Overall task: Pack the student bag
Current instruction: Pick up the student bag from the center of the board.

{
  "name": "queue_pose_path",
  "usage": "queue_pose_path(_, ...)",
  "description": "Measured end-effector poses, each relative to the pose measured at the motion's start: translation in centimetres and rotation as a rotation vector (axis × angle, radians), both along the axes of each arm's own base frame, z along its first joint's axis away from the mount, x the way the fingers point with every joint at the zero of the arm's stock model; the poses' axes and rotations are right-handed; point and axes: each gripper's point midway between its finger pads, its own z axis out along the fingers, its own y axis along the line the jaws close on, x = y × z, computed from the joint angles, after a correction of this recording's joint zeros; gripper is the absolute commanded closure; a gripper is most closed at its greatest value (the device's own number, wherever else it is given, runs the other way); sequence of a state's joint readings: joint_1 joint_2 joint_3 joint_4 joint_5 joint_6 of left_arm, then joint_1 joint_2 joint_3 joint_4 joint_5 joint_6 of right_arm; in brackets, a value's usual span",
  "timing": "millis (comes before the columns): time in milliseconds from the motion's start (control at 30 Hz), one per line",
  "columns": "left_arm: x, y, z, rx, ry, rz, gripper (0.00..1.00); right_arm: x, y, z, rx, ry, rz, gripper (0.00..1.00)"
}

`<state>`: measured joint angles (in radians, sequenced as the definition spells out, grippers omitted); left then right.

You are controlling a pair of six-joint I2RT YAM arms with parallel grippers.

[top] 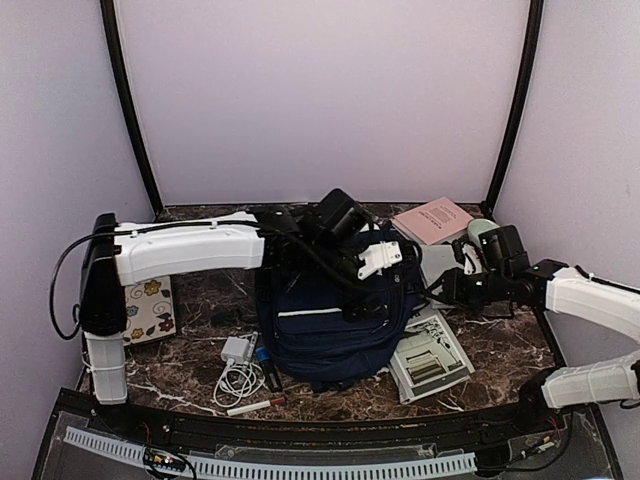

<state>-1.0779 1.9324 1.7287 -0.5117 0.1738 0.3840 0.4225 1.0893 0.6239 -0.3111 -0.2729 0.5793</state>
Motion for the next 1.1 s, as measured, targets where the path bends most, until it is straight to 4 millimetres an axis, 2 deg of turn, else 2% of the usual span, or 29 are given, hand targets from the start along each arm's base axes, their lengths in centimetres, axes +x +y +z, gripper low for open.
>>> queue_pose_path(100,2.7,-1.8,-3.2,0.043,0.011,0.076,0.04,1.0,0.4,0.0,0.004,-0.004,-0.013,0.64)
queue_pose_path(233,6.0,-1.6,-6.6,0.082,0.063,0.218,0.07,3.3,0.6,-0.3,-0.018,-0.003,-0.055,0.52)
queue_pose_path(333,8.8,-0.2,-6.9,0.064,0.114,0.339,0.09,5.0,1.1,-0.7,-0.028,0.002,-0.069,0.44)
queue_pose_path(500,13.0,2.6,-6.8,0.03,0.159,0.491,0.1,8.4,2.3,-2.1,-0.064,0.027,-0.077,0.43)
queue_pose_path(600,13.5,3.3,-7.0,0.032,0.167,0.518,0.1,10.9,2.9,-3.8,-0.108,0.051,-0.087,0.43)
queue_pose_path(700,12.3,3.7,-7.6,0.052,0.176,0.507,0.1,11.8,3.4,-5.7,-0.121,0.088,-0.074,0.43)
queue_pose_path(733,11.9,3.8,-7.7,0.057,0.177,0.503,0.1,12.0,3.7,-5.8,-0.108,0.093,-0.063,0.5)
queue_pose_path(767,11.6,4.0,-7.7,0.061,0.177,0.499,0.1,12.1,4.3,-5.8,-0.083,0.096,-0.043,0.63)
queue_pose_path(833,11.0,4.4,-7.1,0.057,0.169,0.491,0.1,12.1,5.3,-5.8,-0.029,0.107,-0.007,0.95)
queue_pose_path(867,10.9,4.4,-6.9,0.056,0.168,0.49,0.1,12.0,5.8,-5.8,0.003,0.116,0.011,1.0)
queue_pose_path(967,10.7,4.5,-5.3,0.031,0.148,0.479,0.1,11.8,6.7,-5.2,0.053,0.118,0.046,1.0)
queue_pose_path(1100,10.3,4.8,-1.5,-0.036,0.119,0.448,0.11,11.5,7.1,-3.6,0.054,0.089,0.111,1.0)
